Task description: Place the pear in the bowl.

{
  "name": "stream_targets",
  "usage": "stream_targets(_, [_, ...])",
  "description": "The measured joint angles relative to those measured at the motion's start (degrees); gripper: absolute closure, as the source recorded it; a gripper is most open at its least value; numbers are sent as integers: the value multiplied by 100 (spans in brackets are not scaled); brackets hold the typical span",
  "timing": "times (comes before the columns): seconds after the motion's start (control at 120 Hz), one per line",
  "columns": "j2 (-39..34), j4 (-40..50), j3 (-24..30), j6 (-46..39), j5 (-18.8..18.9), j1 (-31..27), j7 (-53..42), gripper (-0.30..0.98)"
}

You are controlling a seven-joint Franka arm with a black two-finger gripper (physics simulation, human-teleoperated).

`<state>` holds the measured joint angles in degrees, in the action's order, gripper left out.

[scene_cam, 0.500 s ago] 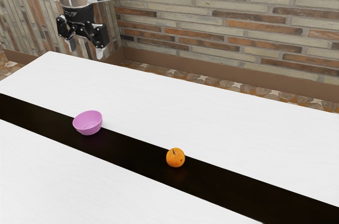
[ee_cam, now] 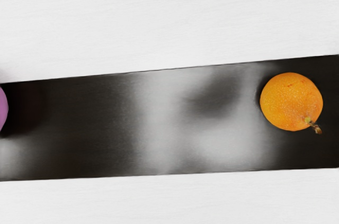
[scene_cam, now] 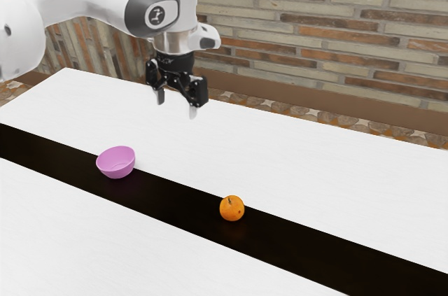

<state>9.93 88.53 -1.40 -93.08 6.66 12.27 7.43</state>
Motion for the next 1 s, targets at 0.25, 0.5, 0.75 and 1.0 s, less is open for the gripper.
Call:
stream_targets(0.25, [952, 104, 319, -713, -332, 37, 51, 0])
stream_targets(0.5, [1169, 873, 525, -1521, -646, 57, 22, 0])
stream_targets(0.75, [1307, 1101, 541, -2010, -740, 130, -70, 0])
stream_targets(1.0, [1454, 1398, 541, -2435, -765, 154, -280, 0])
